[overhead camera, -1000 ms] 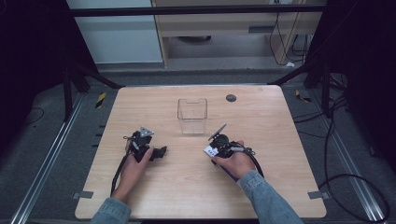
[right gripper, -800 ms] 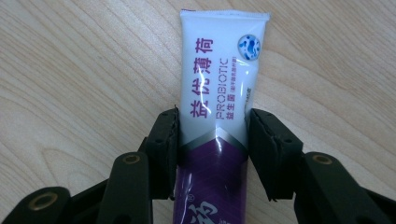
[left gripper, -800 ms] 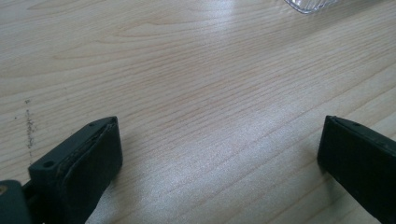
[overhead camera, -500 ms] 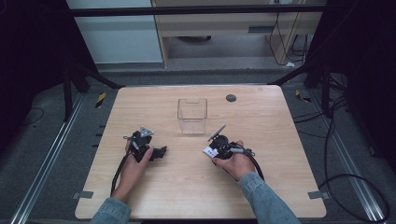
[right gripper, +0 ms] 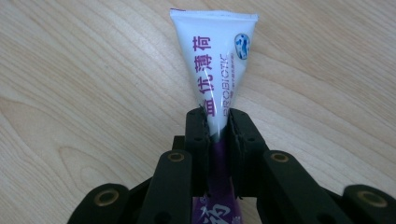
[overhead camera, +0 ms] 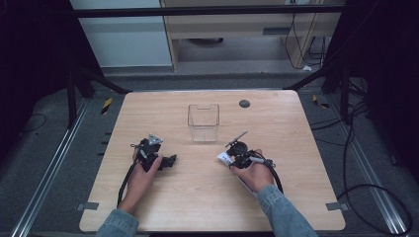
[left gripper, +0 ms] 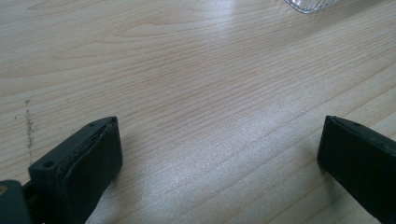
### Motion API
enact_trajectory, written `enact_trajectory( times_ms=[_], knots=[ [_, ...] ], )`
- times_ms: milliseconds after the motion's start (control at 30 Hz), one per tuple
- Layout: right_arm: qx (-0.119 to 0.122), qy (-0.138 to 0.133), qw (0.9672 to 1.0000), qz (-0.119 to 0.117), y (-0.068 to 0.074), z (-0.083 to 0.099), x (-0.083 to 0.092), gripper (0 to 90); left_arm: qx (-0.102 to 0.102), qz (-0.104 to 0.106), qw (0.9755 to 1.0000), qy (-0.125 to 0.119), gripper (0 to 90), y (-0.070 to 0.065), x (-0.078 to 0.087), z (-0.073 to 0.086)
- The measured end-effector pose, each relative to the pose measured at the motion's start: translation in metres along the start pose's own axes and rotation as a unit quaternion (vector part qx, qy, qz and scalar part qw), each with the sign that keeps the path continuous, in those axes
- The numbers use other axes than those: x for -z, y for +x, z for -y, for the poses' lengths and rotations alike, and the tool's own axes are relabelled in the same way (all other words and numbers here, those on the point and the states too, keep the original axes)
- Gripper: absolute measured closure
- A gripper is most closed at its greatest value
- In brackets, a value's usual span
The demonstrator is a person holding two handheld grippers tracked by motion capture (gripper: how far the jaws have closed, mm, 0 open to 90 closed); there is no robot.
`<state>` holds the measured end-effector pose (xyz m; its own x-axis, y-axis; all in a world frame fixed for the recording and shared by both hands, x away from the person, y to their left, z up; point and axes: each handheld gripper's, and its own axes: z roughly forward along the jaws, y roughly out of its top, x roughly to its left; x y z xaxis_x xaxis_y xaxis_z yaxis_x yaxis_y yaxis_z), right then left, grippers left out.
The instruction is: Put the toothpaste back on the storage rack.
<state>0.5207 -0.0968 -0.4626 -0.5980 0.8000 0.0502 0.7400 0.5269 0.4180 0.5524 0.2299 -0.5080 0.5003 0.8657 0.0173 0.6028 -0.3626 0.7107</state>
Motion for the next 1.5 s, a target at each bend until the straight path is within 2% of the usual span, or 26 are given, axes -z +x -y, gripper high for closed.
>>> enact_trajectory(
  times_ms=[100,200,500,567,600,633,800,900,1000,1033,1133,1200,1267,1333,1500],
  knots=[
    [-0.017,-0.018,0.9997,-0.006,-0.004,0.003,0.007,79.4,0.0,0.0,1.0,0.0,0.0,0.0,0.0,0.0],
    [-0.02,-0.029,0.9993,-0.01,-0.01,0.005,0.016,79.5,0.0,0.0,1.0,0.0,0.0,0.0,0.0,0.0],
    [-0.027,-0.053,0.9982,0.005,-0.021,0.002,0.043,79.8,0.001,0.0,1.0,-0.001,0.0,0.0,0.0,0.0],
    [-0.029,-0.071,0.9969,0.013,-0.025,0.001,0.051,79.8,0.001,0.0,1.0,0.0,0.0,0.0,0.0,0.0],
    [-0.029,-0.071,0.9969,0.013,-0.025,0.001,0.051,79.8,0.001,0.0,1.0,0.0,0.0,0.0,0.0,0.0],
    [-0.031,-0.091,0.9953,0.011,-0.027,0.002,0.057,79.8,0.001,0.0,1.0,0.0,0.0,0.0,0.0,0.0],
    [-0.036,-0.11,0.9932,0.016,-0.03,0.003,0.061,79.8,0.001,0.0,1.0,0.0,0.0,0.0,0.0,0.0],
    [-0.045,-0.133,0.99,0.016,-0.033,0.002,0.066,79.8,0.001,0.0,1.0,0.0,0.0,0.0,0.0,0.0],
    [-0.043,-0.142,0.9887,0.015,-0.033,0.002,0.067,79.7,0.001,0.0,1.0,0.0,0.0,0.0,0.0,0.0],
    [-0.046,-0.153,0.9871,0.015,-0.033,0.001,0.069,79.8,0.001,0.0,1.0,0.0,0.0,0.0,0.0,0.0],
    [-0.041,-0.16,0.9861,0.016,-0.032,-0.001,0.07,79.8,0.001,0.0,1.0,0.0,0.0,0.0,0.0,0.0],
    [-0.037,-0.18,0.9829,0.007,-0.031,-0.003,0.072,79.8,0.001,0.0,1.0,0.0,0.0,0.0,0.0,0.0],
    [-0.038,-0.185,0.9819,0.007,-0.03,-0.004,0.073,79.7,0.001,0.0,1.0,-0.001,0.0,0.0,0.0,0.0],
    [-0.037,-0.2,0.979,0.013,-0.028,-0.006,0.075,79.7,0.001,0.0,1.0,0.0,0.0,0.0,0.0,0.0],
    [-0.025,-0.205,0.9782,0.025,-0.021,-0.008,0.07,79.7,0.0,0.0,1.0,-0.001,0.0,0.0,0.0,0.0]
  ],
)
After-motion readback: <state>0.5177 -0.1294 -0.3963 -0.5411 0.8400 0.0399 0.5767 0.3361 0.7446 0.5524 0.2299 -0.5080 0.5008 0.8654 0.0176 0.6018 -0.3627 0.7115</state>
